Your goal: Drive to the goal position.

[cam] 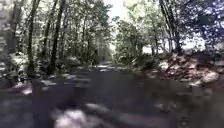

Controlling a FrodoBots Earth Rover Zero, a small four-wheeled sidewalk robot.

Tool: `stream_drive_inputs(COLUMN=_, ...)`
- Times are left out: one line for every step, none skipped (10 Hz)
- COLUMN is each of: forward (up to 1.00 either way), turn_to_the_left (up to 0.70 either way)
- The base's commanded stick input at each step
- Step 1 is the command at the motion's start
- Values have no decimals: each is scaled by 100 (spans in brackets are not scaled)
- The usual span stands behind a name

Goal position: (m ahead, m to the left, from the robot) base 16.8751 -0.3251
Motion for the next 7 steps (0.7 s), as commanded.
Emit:
stream_drive_inputs(forward=45, turn_to_the_left=0)
stream_drive_inputs(forward=45, turn_to_the_left=0)
stream_drive_inputs(forward=45, turn_to_the_left=0)
stream_drive_inputs(forward=45, turn_to_the_left=0)
stream_drive_inputs(forward=45, turn_to_the_left=0)
stream_drive_inputs(forward=45, turn_to_the_left=0)
stream_drive_inputs(forward=45, turn_to_the_left=0)
